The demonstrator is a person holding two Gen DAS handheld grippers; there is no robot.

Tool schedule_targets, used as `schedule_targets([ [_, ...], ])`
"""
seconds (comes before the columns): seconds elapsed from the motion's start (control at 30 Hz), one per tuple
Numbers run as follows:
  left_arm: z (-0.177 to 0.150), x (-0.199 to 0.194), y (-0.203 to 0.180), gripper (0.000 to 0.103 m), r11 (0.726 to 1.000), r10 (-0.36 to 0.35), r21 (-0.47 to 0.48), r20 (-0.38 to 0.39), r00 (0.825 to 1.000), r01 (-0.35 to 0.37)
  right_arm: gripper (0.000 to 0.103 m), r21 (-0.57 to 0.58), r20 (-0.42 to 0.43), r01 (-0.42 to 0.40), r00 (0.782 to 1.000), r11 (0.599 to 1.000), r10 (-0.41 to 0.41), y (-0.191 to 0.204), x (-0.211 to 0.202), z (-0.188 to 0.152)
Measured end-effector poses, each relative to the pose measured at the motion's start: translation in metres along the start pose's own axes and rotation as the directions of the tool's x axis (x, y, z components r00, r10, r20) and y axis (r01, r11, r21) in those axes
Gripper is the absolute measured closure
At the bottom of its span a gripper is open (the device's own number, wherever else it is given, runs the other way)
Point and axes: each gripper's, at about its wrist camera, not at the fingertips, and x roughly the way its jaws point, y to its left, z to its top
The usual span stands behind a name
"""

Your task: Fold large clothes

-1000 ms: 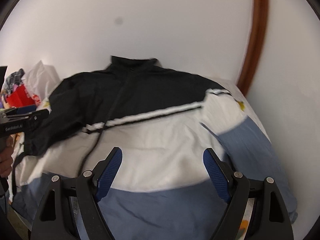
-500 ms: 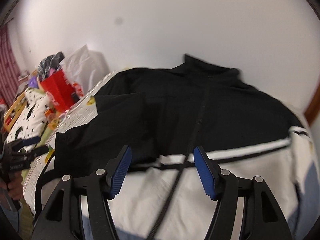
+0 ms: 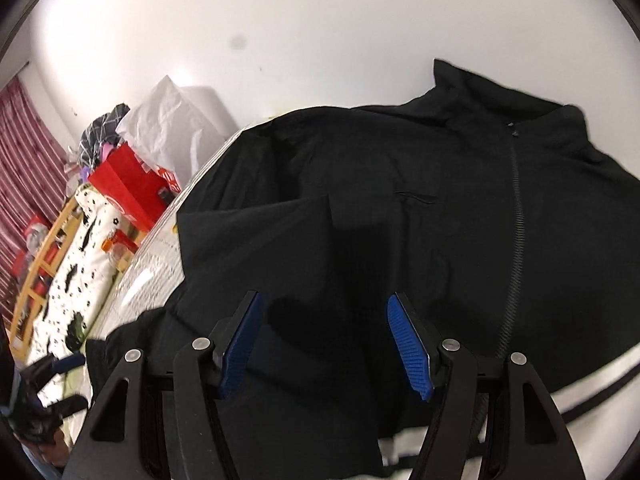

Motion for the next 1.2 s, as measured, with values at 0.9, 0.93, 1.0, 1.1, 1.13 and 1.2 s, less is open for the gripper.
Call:
schedule_targets([
  [0.9,0.009,0.041,-0.013,0.025,0.993,0.121,-0.001,-0.039,0.992,-0.121,0.099,0.119,0.152,0.328,0.927,0.937,-0.343,-0.066,-0.057,-0.002],
  [0.93,0.009,0.039,-0.013,0.025,0.992,0.128,0.0,-0.033,0.991,-0.128,0.098,0.134,0.139,0.333,0.926,0.933,-0.35,-0.07,-0.059,-0.004],
  [1.0,0.011,0.037,-0.012,0.025,0.991,0.136,-0.003,-0.03,0.99,-0.136,0.096,0.145,0.129,0.352,0.92,0.925,-0.37,-0.074,-0.066,-0.01],
  [1.1,0.013,0.032,-0.009,0.025,0.99,0.141,-0.019,-0.023,0.99,-0.141,0.068,0.12,0.13,0.342,0.925,0.932,-0.356,-0.059,-0.077,-0.018],
  [1.13,0.014,0.031,-0.009,0.025,0.99,0.141,-0.022,-0.019,0.99,-0.142,0.045,0.092,0.128,0.332,0.931,0.939,-0.341,-0.046,-0.079,-0.021],
  [1.2,0.015,0.027,-0.008,0.025,0.988,0.151,-0.027,-0.013,0.988,-0.151,0.032,0.036,0.129,0.308,0.942,0.951,-0.31,-0.023,-0.078,-0.025],
])
